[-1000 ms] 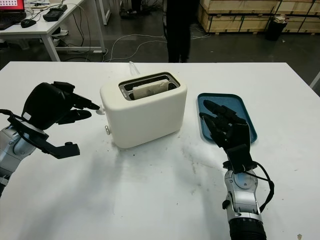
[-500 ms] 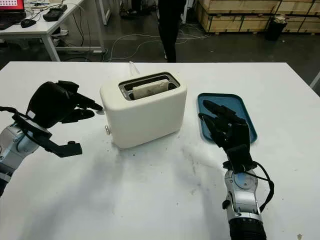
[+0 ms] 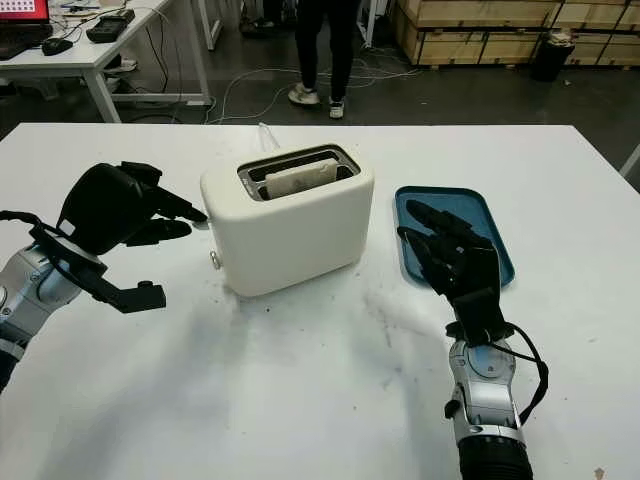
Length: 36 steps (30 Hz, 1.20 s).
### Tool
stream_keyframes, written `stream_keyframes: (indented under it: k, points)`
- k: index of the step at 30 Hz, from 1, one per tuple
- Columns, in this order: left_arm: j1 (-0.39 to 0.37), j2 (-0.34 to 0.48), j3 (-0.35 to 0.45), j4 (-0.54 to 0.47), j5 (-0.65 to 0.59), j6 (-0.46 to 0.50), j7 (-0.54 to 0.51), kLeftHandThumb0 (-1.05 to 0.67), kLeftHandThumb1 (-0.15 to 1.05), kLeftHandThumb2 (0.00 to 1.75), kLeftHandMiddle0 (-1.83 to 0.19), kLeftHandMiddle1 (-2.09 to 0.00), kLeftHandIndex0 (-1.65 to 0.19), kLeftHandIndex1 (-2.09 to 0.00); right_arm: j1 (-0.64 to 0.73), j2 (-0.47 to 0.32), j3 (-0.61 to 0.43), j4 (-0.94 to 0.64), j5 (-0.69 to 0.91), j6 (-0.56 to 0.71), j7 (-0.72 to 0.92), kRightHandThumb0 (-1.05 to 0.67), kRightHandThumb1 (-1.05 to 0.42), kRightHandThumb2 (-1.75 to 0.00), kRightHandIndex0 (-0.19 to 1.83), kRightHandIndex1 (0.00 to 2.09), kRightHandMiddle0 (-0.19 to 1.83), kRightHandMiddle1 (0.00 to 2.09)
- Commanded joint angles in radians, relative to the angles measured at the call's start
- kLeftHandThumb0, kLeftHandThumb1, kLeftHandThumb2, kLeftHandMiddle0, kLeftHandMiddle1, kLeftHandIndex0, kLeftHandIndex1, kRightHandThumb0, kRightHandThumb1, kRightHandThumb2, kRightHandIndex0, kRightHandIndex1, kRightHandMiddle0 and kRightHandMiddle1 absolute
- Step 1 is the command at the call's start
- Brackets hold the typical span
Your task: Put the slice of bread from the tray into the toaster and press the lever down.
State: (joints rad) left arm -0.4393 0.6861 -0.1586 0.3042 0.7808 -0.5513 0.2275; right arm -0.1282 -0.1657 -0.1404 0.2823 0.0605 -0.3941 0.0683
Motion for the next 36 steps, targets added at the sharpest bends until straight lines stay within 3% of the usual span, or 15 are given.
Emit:
stream_keyframes:
  k: [1,22,27,31,36]
  points:
    - [-0.012,0.006,-0.013,0.006,0.012,-0.003,0.006,-0.34,0.75,0.0,-0.9,-1.73,-1.3,-0.03,0.001,0.0,-0.004,-0.012,0.0,0.016,-0.002,-0.57,-0.92,-0.17,1.01,0.0,0.9,0.0]
    - [-0.003,-0.016,-0.068,0.031,0.028,0.019,-0.023,-0.34,0.72,0.0,-0.92,-1.71,-1.33,-0.04,-0.005,-0.004,-0.012,-0.006,0.015,0.002,0.015,-0.6,-0.92,-0.16,1.01,0.0,0.9,0.0]
    - [0.074,-0.125,-0.2,0.138,0.085,0.119,-0.039,-0.22,0.75,0.01,-0.82,-1.6,-1.29,-0.01,0.001,-0.008,-0.025,-0.005,0.02,0.0,0.025,-0.6,-0.92,-0.15,1.01,0.0,0.9,0.0]
    - [0.134,-0.267,-0.275,0.249,0.053,0.199,-0.006,-0.21,0.79,0.01,-0.72,-1.71,-1.25,0.0,0.01,-0.014,-0.033,-0.015,0.008,0.011,0.02,-0.59,-0.92,-0.15,1.0,0.0,0.9,0.0]
    - [0.149,-0.295,-0.319,0.287,0.057,0.199,0.048,-0.22,0.82,0.02,-0.72,-1.74,-1.24,0.0,0.021,-0.022,-0.036,-0.035,0.006,0.03,0.023,-0.55,-0.92,-0.16,0.98,0.0,0.88,0.0]
